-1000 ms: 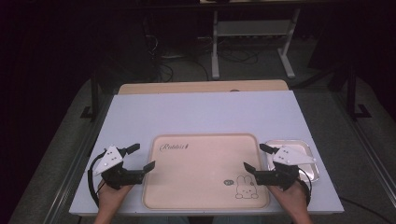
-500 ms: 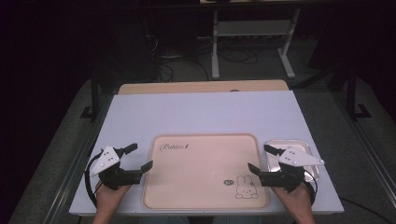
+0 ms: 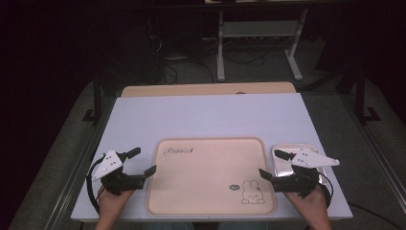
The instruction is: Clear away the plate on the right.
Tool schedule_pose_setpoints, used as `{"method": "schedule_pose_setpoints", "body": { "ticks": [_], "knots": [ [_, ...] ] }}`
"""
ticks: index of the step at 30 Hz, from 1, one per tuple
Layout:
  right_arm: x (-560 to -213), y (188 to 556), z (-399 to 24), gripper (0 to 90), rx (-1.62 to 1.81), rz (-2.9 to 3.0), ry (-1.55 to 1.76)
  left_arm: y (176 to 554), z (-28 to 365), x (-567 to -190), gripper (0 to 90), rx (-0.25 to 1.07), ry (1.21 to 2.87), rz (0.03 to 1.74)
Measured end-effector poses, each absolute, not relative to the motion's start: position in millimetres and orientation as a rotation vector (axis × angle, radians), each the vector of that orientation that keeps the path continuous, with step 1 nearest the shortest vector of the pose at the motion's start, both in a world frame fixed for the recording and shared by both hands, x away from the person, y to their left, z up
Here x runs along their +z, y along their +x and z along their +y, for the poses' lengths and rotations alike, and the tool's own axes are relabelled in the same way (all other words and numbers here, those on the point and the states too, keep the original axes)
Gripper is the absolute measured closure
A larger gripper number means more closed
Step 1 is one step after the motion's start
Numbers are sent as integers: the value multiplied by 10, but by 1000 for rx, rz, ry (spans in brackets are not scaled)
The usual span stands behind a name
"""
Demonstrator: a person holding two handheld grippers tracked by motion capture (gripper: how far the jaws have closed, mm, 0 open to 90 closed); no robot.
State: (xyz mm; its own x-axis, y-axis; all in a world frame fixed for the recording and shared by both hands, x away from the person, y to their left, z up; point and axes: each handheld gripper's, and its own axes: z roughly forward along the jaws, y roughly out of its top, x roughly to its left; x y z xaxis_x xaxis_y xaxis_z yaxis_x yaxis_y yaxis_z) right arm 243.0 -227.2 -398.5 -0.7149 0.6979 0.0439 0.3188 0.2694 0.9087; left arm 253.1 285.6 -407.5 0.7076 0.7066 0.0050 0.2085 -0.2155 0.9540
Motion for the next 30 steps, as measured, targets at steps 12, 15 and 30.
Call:
{"method": "schedule_pose_setpoints", "body": {
  "ticks": [12, 15, 30],
  "knots": [
    [-3869, 2366, -2479, 135, 1437, 2227, 936, 2524, 2873, -4072, 138, 540, 1760, 737],
    [-3855, 2347, -2537, 137, 1439, 2237, 940, 2523, 2874, -4072, 138, 543, 1757, 742],
    [-3853, 2243, -2899, 156, 1443, 2252, 1016, 2530, 2877, -4074, 139, 540, 1751, 742]
  ]
}}
